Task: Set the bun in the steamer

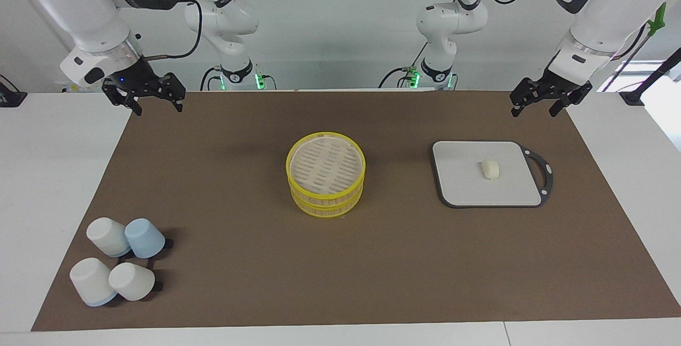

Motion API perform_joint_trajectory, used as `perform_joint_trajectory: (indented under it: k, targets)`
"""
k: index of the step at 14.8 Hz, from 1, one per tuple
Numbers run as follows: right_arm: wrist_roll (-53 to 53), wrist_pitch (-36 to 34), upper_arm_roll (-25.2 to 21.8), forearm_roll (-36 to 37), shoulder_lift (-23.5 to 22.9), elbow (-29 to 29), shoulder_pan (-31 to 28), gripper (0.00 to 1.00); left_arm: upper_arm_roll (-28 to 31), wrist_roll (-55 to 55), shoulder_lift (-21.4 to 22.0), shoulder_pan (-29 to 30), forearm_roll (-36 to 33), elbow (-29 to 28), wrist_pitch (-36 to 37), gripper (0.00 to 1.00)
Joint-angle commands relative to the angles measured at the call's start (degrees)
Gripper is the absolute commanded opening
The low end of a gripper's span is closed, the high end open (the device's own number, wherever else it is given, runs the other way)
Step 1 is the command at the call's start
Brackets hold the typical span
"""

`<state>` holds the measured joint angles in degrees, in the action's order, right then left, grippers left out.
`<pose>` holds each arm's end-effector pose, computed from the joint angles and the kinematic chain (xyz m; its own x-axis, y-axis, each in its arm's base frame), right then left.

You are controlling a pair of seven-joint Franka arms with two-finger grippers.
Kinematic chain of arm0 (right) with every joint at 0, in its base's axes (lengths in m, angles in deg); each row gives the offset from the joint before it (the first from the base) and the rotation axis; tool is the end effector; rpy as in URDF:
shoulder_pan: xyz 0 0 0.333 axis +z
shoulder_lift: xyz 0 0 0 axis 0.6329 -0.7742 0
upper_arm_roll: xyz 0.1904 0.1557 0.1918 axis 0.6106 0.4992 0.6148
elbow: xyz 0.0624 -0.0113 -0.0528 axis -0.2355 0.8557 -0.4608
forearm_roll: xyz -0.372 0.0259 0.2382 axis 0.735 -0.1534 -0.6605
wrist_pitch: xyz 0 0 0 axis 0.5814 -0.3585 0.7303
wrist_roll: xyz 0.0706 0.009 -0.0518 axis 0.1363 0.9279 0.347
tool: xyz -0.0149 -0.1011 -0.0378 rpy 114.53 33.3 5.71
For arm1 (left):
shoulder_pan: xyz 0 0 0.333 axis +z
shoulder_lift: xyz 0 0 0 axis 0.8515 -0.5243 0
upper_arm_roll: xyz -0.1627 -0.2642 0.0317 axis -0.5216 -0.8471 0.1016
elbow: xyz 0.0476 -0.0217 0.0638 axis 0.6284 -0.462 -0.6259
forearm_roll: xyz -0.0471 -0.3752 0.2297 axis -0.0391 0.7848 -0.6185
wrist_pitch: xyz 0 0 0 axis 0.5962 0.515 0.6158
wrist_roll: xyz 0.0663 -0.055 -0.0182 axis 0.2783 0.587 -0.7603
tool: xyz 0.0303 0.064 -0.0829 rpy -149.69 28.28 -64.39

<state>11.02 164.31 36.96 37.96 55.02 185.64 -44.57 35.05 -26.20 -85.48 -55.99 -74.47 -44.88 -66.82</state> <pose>0.5839 -0.0401 0.5803 0.9947 0.0681 -0.0772 0.0665 -0.9975 -0.0231 0.6112 -0.0182 0.6056 0.9978 -0.0634 -0.0216 -0.0629 -0.9978 0.0220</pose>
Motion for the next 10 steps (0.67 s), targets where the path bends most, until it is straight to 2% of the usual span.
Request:
perform_joint_trajectory:
  k: [1,8,10]
  targets:
    - [-0.3,-0.8,0.6,-0.1,-0.1,-0.4,-1.1,1.0,0.7,-0.9,0.3,-0.9,-0.4,0.0,-0.6,1.0]
    - [0.0,2.8,0.6,0.8,-0.1,0.1,-1.2,1.0,0.5,-0.7,0.3,-1.3,-0.4,-0.2,0.2,1.0]
    - [-0.3,2.9,0.6,0.8,-0.1,0.1,-1.2,1.0,0.6,-1.6,0.8,-1.3,-0.4,-0.5,4.0,1.0]
